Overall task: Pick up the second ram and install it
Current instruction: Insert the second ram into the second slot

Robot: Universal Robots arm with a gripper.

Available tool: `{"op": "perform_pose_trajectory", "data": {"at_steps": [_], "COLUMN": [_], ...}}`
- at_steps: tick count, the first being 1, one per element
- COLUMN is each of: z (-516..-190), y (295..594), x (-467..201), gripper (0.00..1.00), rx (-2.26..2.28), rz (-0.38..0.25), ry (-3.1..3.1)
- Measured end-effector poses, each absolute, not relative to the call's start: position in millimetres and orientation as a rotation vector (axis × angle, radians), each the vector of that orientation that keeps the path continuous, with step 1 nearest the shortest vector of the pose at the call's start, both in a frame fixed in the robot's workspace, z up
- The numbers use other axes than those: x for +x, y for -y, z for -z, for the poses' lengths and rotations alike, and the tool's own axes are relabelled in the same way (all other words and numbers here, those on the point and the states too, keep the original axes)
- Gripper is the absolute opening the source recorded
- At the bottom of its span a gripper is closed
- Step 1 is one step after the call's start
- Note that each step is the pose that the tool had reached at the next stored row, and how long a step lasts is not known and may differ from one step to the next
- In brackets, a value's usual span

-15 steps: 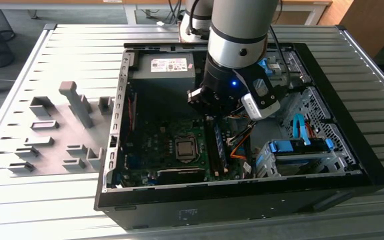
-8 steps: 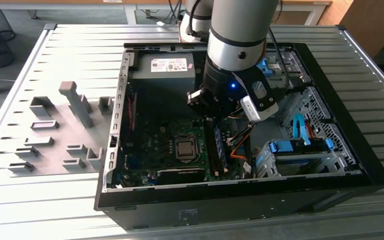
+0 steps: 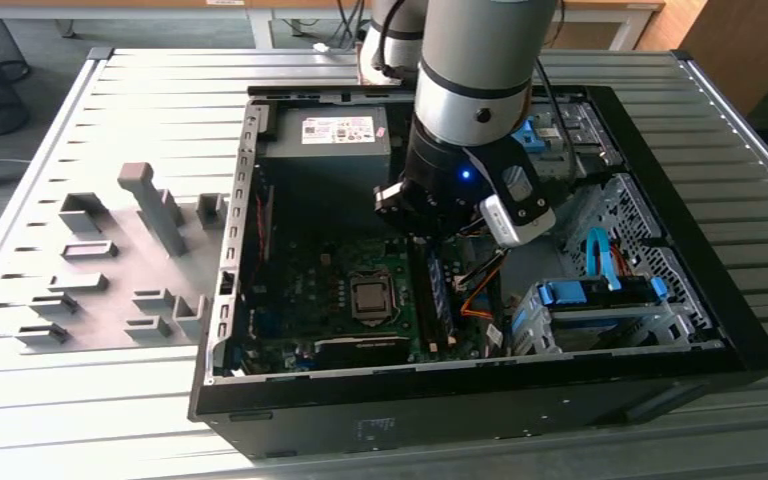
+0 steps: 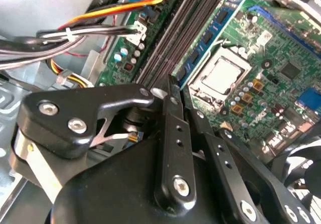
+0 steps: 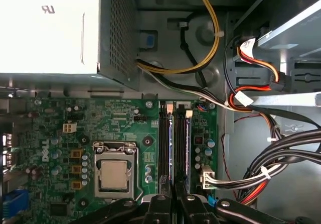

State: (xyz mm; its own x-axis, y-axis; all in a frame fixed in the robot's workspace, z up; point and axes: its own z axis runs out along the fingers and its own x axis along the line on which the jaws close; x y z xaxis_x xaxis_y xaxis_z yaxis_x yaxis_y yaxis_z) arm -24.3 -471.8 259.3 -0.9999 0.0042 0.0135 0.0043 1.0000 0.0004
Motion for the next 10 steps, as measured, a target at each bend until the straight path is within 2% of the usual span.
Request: {"op": "perform_pose_trajectory", "data": {"at_steps": [10], "z": [-241.9], "y": [476.8], "x": [-24.4], "gripper": [0.14], "rx": [-0.028], "rz": [0.001], "ry": [3.128]}}
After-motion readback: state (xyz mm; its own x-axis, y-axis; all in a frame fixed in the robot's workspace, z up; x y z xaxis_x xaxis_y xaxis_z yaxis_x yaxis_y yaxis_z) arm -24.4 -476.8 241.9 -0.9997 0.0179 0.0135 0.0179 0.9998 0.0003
